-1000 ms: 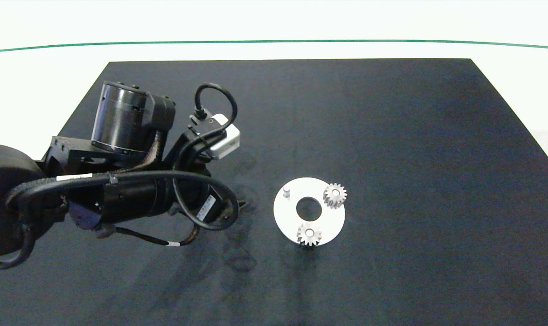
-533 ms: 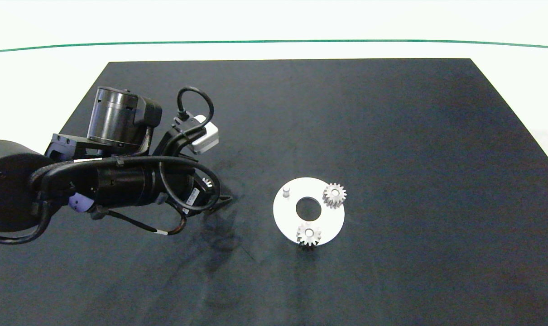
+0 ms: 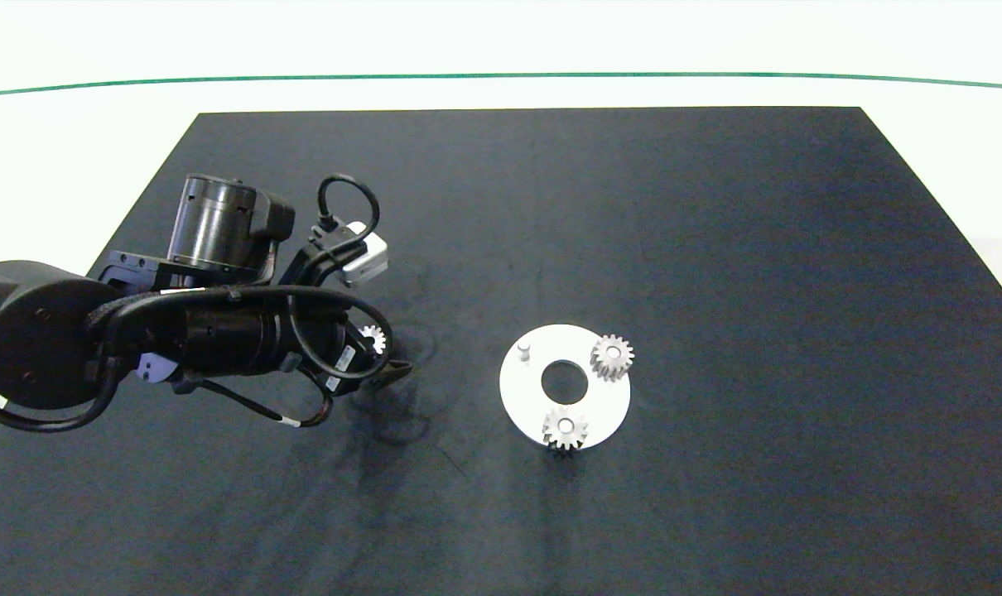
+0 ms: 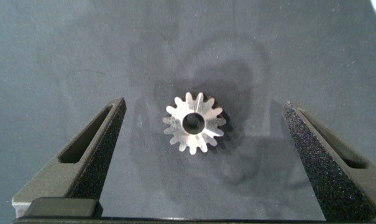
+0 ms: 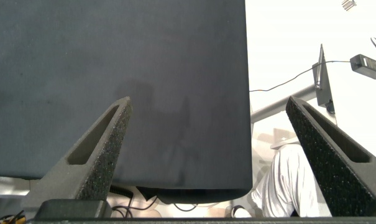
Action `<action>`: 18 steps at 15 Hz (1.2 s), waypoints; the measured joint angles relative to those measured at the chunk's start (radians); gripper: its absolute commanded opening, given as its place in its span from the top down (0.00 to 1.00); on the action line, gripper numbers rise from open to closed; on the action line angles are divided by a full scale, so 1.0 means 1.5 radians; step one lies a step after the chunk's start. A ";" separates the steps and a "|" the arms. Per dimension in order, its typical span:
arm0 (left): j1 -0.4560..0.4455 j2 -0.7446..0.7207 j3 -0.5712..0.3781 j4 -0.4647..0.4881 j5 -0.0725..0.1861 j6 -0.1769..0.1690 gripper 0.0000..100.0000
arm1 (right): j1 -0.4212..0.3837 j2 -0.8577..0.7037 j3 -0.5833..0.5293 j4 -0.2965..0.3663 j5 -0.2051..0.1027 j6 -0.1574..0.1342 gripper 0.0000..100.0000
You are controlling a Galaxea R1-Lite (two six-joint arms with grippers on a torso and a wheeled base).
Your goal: Install three planetary gears onto the carrier pins
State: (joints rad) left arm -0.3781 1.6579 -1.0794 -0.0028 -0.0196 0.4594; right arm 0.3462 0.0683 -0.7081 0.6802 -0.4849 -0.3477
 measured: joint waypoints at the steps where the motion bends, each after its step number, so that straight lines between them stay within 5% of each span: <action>1: 0.004 0.001 0.001 0.000 0.000 0.000 0.00 | 0.000 0.000 0.000 0.000 0.000 0.000 0.00; 9: 0.014 0.012 0.023 -0.009 -0.009 0.000 0.01 | -0.001 0.000 0.000 0.000 0.000 0.000 0.00; 18: 0.015 0.020 0.019 -0.010 -0.015 0.001 0.19 | -0.001 0.001 -0.001 0.000 0.000 0.000 0.00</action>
State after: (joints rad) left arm -0.3553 1.6885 -1.0515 -0.0181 -0.0421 0.4602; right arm 0.3445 0.0696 -0.7089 0.6802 -0.4849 -0.3472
